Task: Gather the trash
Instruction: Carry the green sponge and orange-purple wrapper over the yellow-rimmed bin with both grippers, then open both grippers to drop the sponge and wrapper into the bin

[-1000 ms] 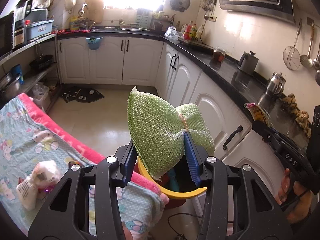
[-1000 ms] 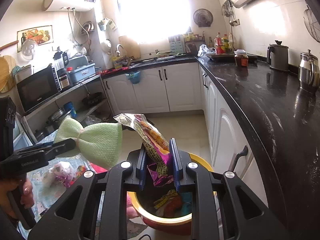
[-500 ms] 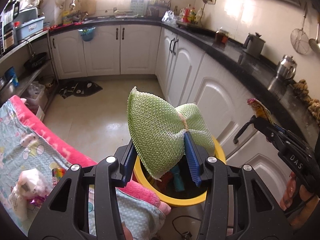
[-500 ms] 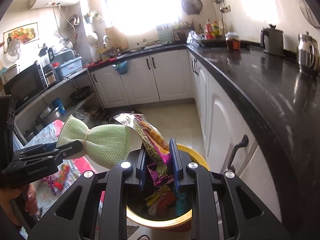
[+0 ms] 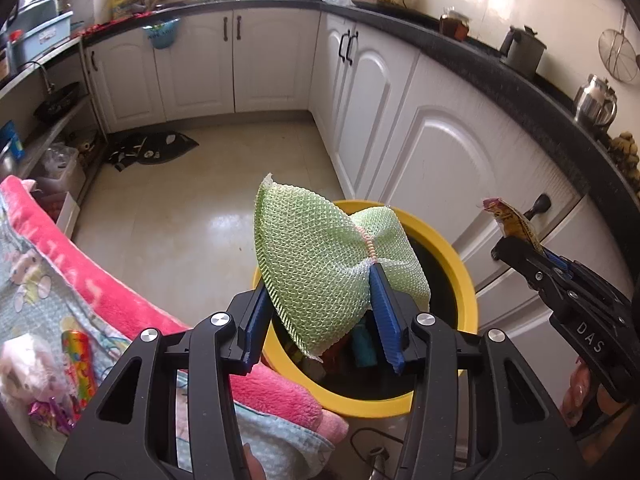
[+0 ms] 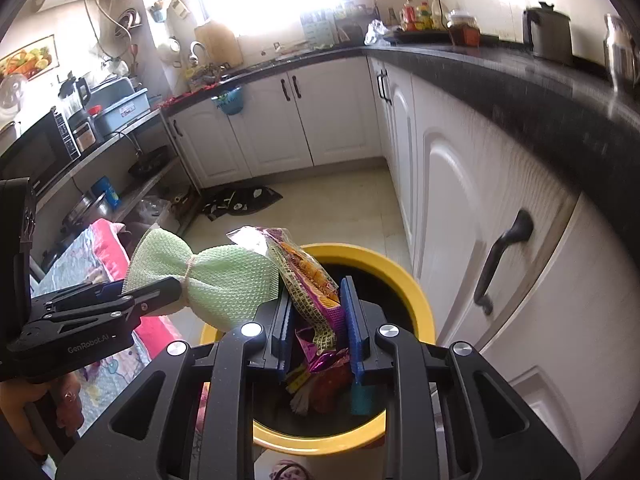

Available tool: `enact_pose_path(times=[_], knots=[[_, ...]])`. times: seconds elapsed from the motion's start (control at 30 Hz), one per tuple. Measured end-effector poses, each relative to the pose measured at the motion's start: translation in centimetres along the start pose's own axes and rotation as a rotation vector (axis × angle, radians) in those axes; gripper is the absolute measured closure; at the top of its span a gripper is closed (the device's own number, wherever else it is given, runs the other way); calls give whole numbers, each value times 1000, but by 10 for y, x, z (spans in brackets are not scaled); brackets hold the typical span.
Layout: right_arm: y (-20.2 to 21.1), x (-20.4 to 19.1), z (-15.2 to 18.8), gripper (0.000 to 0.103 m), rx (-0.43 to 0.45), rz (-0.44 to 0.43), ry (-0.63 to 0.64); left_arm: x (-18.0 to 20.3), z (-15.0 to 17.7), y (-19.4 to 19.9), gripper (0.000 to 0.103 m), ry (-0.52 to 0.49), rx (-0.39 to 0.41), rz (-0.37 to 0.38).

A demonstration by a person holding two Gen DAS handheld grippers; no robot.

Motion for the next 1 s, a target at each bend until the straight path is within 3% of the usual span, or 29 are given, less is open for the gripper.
enact_pose_path(times=[0.13,0.4,0.67,0.87,1.0], knots=[[-9,0,9,78,-28,0,7,-2,4,-7,62,3,-16,-1],[-14,-4,17,59,-49,1,6,-5,10,-17,58,19,-40,5],[0,1,17,48,-31,45,10,-11,6,-8,37,38,-16,-2],[14,-2,12,39,7,64,14,-24,-2,16,12,71,37,-30],[25,-7,4,34,34,64,18,-32,-5,36,11,79,73,-60]])
Point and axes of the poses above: each gripper's, at about its wrist camera, not at the fingertips, and y roughly against the way its jaws point, x to its right, z to its underside, the point moved 7 cm from there along -y, roughly the way its jaws point, and after that the axes turned 12 degrees about x, right-handed, at the moved point
